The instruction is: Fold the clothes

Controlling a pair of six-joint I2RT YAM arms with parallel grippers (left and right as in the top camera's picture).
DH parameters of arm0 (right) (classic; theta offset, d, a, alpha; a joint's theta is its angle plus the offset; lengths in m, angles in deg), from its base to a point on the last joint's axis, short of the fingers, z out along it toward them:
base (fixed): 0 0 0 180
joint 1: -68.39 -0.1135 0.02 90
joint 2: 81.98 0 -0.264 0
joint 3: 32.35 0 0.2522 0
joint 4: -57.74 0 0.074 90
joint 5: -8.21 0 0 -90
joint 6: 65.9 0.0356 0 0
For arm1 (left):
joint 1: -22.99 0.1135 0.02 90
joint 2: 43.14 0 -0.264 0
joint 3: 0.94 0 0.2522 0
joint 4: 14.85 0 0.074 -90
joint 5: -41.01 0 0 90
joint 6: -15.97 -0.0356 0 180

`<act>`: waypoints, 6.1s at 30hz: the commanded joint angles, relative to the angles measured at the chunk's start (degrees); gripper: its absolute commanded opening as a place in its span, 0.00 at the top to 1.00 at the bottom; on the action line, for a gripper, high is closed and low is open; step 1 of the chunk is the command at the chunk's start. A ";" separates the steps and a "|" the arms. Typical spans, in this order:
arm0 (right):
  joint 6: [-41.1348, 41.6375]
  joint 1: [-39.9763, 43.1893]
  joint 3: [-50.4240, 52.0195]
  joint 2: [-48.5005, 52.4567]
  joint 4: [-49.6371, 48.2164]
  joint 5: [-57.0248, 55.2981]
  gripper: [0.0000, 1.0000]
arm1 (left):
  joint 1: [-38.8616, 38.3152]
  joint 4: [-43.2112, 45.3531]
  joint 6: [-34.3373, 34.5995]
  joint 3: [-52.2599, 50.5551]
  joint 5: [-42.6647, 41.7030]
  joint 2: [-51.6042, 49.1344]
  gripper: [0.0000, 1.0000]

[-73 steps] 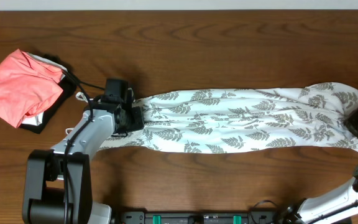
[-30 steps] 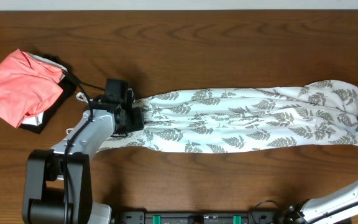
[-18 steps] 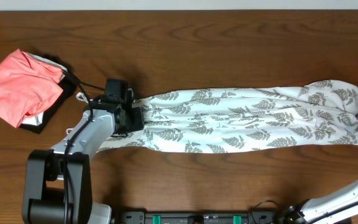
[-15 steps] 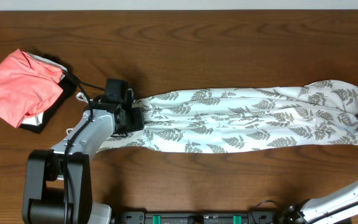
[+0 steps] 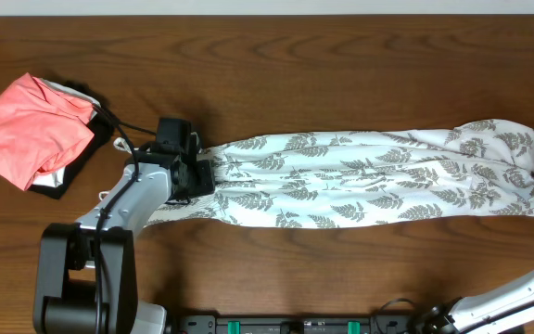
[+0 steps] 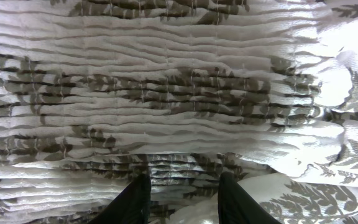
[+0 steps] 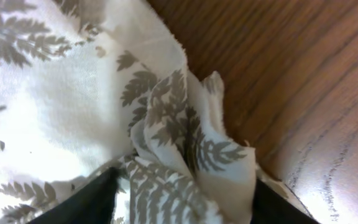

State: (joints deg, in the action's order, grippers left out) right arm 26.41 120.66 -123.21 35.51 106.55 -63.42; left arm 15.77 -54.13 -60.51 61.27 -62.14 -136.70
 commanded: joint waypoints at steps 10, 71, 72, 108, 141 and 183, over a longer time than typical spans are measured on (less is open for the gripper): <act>-0.26 -2.49 1.14 2.86 0.33 1.81 0.99 | 0.02 -0.57 0.13 -0.24 0.68 -0.79 0.63; -0.70 -2.32 1.14 2.86 0.70 0.94 0.95 | 30.03 -10.01 -11.23 0.42 -15.63 -4.35 0.20; -0.70 -2.32 1.14 2.86 0.70 0.94 0.95 | 30.03 -8.96 -11.37 0.42 -16.61 -5.60 0.20; -0.92 -2.32 1.14 2.86 0.94 0.92 0.94 | 34.86 -8.74 -7.26 0.52 -7.10 8.15 0.12; -0.90 -2.32 1.14 2.86 1.14 0.96 0.94 | 33.81 2.19 3.30 0.37 -14.91 -8.35 0.21; 0.81 -2.69 1.14 2.86 2.47 5.55 0.83 | 31.30 -14.36 1.88 4.20 10.43 20.59 0.94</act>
State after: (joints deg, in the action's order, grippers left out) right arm 26.82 118.56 -123.10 36.62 109.00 -59.07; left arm 46.76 -67.92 -57.41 62.78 -58.05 -116.83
